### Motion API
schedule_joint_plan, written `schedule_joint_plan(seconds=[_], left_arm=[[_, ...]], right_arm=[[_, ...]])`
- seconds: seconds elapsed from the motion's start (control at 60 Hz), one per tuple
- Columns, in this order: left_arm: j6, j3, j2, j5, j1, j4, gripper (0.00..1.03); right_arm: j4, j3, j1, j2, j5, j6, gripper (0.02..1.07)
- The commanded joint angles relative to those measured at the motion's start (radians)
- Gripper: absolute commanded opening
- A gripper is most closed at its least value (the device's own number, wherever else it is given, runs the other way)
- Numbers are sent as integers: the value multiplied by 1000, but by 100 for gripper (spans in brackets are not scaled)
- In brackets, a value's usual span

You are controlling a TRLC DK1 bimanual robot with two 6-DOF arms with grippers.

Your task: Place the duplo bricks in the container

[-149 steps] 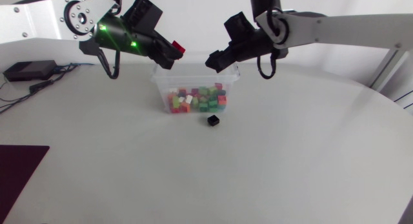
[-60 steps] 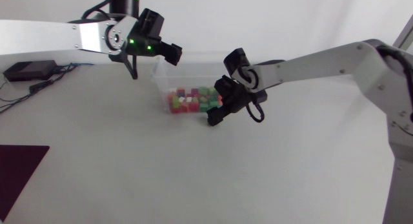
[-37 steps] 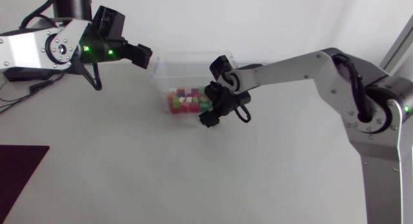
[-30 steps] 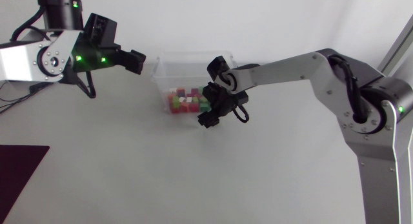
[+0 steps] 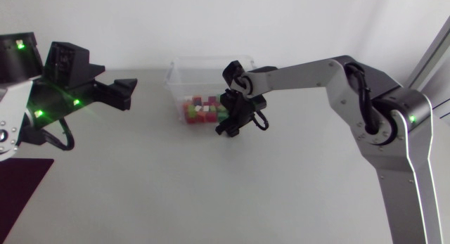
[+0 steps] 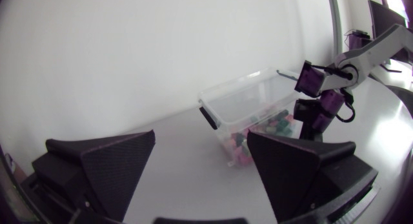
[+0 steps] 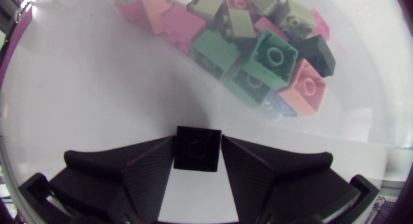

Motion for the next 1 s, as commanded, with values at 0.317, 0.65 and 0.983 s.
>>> schedule_joint_plan(seconds=[0.317, 0.65, 0.983], left_arm=[[-1, -238, -354, -3, 32, 15, 99], [-12, -403, -644, -3, 50, -2, 99], [-12, -483, -847, -3, 55, -85, 99]], right_arm=[[-7, -149, 5, -152, 9, 11, 32], [-4, -344, -4, -471, 4, 15, 32], [18, -352, -9, -634, 1, 39, 32]])
